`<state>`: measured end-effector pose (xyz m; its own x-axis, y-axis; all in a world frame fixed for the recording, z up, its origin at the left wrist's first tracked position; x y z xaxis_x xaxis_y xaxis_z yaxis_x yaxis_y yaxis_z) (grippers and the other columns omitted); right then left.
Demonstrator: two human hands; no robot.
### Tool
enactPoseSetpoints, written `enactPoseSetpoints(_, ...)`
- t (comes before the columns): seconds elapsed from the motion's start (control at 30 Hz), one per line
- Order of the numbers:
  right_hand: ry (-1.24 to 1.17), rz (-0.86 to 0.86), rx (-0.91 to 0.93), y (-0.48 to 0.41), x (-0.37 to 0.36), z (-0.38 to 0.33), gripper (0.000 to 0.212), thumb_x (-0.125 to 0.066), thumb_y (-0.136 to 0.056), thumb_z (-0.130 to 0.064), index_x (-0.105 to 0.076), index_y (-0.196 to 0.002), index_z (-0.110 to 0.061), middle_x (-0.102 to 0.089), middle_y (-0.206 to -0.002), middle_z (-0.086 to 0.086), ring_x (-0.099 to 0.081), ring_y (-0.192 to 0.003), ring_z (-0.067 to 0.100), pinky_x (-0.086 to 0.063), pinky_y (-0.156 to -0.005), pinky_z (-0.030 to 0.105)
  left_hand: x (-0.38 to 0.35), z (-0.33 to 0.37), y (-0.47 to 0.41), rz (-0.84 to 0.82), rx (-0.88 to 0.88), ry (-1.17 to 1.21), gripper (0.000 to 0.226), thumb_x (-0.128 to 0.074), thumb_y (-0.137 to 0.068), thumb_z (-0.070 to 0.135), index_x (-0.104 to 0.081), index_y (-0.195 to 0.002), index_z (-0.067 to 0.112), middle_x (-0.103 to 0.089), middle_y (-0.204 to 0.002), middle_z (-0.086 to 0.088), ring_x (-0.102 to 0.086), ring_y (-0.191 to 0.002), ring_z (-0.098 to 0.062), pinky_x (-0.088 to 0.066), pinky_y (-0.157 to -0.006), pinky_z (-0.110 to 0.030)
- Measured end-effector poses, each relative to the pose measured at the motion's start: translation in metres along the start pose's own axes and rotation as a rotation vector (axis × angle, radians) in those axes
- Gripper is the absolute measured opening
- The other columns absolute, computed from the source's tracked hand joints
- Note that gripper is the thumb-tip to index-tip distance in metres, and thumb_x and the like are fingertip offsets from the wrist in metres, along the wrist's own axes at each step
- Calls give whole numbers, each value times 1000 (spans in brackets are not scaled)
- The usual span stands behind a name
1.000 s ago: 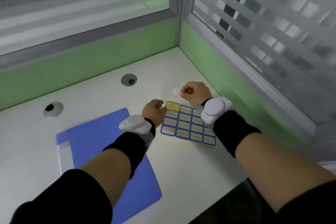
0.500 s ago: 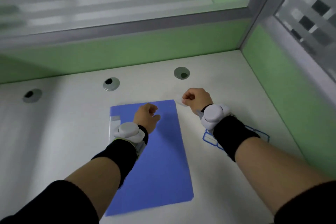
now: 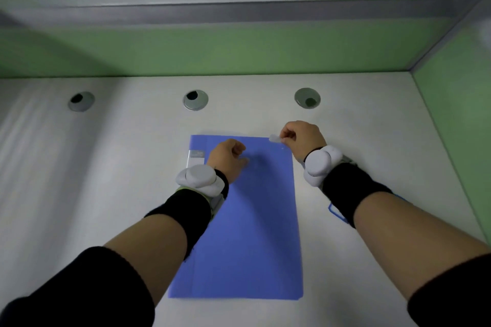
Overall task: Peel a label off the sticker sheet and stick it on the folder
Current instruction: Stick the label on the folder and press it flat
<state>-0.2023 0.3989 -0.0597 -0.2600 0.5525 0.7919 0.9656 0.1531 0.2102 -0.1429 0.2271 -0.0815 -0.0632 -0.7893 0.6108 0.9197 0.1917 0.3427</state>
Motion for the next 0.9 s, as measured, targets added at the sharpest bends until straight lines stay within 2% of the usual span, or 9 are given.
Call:
enactPoseSetpoints(0.13,88,-25,51,-7,-4,-4,12,-56,-85,-7,-67,-90,-6,-67,-104,14,-61,-94,31,-50,-81,36,-4,-4,-7,-16,16,-3,29,-69,-76,9,-61,-104,5,-55,-93,-2,-51,-83,-18,-42,-77,-26)
enactPoseSetpoints(0.3,159,-20,83,-8,-12,-5,15,-53,-87,-10,-66,-92,-6,-64,-104,15,-57,-96,31,-45,-73,34,-10,-9,-10,-32,24,6,29,-69,-76,9,-61,-103,6,-64,-107,-13,-52,-83,-18,-44,-78,-27)
enactPoseSetpoints(0.43,209,-49,108,-6,-18,-4,17,-50,-89,-9,-65,-95,-5,-63,-107,15,-55,-101,31,-47,-77,38,-10,-11,-10,-37,23,3,29,-69,-76,10,-61,-103,6,-65,-108,-14,-53,-83,-19,-44,-79,-26)
enactPoseSetpoints(0.5,219,-65,117,-4,-22,-4,17,-49,-89,-8,-64,-96,-4,-62,-107,15,-55,-101,31,-47,-78,39,-10,-11,-11,-37,17,-4,28,-69,-76,9,-61,-103,6,-65,-108,-14,-55,-84,-22,-45,-80,-27)
enactPoseSetpoints(0.73,235,-103,120,2,-28,0,17,-49,-90,-9,-64,-97,-5,-61,-108,15,-54,-101,31,-49,-80,40,-12,-12,-12,-45,12,-12,28,-69,-76,10,-61,-103,7,-56,-93,-2,-51,-83,-17,-45,-80,-27)
enactPoseSetpoints(0.9,215,-122,99,4,-32,4,18,-48,-90,-8,-64,-98,-4,-62,-108,15,-54,-101,31,-49,-81,40,-14,-13,-13,-38,28,-14,28,-69,-75,9,-62,-101,7,-56,-91,0,-52,-81,-17,-44,-78,-26)
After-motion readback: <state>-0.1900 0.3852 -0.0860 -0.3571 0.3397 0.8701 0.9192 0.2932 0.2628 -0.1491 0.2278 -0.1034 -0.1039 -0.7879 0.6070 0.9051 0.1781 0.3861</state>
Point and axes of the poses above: each hand's wrist, its own y-axis away from the middle knuckle, its own x-axis out of the back of the hand, z = x × y, the point moved 3 cm from there along -y, towards the middle knuckle
